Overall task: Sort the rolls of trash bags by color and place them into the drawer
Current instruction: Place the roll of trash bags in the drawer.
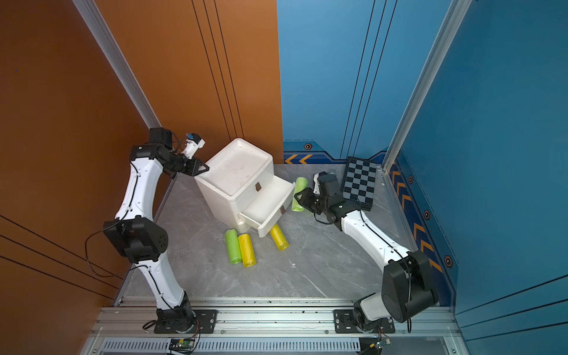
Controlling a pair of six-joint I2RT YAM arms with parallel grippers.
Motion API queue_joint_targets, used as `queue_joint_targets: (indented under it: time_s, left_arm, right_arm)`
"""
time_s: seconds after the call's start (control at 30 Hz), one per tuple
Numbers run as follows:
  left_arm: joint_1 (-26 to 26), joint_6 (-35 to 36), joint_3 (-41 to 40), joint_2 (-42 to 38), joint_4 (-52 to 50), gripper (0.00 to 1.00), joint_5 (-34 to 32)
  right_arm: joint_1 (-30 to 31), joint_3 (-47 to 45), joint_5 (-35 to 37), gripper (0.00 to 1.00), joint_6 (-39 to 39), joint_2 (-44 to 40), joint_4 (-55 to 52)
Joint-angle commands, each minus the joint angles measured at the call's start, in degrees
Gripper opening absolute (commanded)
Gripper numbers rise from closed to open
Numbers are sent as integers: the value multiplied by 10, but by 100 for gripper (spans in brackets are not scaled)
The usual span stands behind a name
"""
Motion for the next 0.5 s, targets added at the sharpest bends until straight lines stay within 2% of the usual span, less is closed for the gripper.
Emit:
queue_joint_targets:
  time_s: [0.0, 0.1, 0.27, 0.4, 0.47]
  left_arm:
    - [6, -52, 12, -21, -20, 0, 49]
    - [6, -50, 11, -22, -20, 0, 52]
    - [9, -49, 14, -21, -19, 0, 58]
    - [13, -49, 14, -21, -19, 0, 63]
    - [15, -49, 13, -20, -19, 0, 63]
  right_arm:
    - [46, -23, 52, 33, 225, 23, 184]
    - [79, -13, 106, 35, 278, 52, 224]
    - [102, 27, 152, 38, 353, 91, 194]
    - [112, 65, 173, 42, 350, 105, 147]
    - [115, 84, 171, 48, 345, 117, 134]
